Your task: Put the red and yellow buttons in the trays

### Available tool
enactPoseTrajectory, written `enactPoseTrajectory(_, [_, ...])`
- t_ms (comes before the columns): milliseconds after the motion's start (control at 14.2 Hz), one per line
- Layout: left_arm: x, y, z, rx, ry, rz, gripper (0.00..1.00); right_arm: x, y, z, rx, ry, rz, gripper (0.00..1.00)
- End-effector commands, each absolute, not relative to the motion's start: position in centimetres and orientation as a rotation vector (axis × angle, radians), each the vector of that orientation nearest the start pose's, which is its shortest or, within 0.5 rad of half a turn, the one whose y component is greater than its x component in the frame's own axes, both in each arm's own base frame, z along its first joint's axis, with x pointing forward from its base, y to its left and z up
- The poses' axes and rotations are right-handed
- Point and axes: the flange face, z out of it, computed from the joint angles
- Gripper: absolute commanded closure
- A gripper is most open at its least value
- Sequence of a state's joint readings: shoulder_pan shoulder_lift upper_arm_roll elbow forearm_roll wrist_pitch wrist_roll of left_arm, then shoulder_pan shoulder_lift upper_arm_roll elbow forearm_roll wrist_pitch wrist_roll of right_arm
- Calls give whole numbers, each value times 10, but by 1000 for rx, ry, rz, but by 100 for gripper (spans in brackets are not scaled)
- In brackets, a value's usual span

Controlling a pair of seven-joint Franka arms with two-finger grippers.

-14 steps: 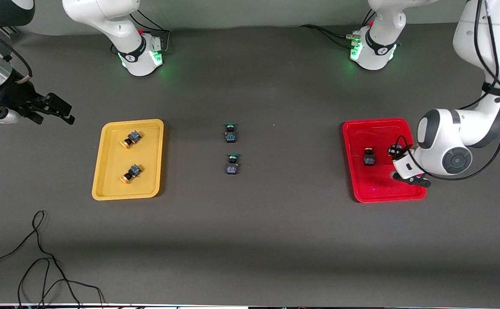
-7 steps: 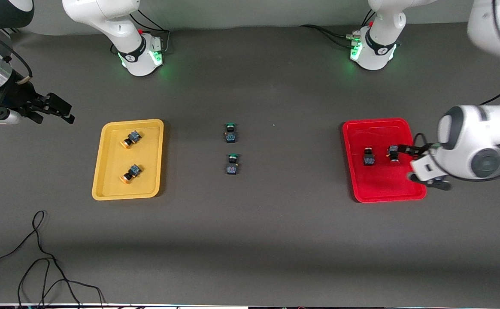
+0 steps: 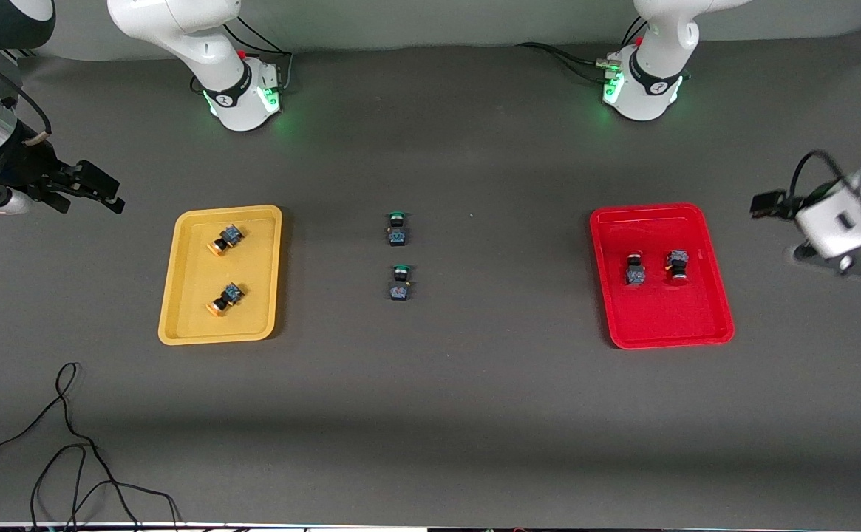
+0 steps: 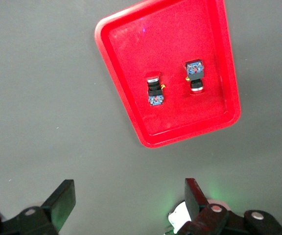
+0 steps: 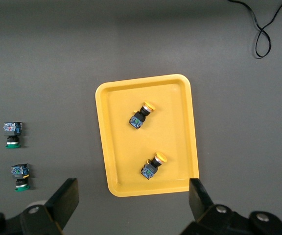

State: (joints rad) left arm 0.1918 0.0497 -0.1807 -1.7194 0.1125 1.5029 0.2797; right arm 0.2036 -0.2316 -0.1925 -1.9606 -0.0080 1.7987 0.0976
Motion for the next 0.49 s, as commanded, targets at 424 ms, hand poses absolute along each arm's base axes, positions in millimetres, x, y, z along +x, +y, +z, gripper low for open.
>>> enactPoseTrajectory(424, [540, -22, 599, -3056, 423, 258, 1, 513, -10, 593, -3134, 53, -93, 0])
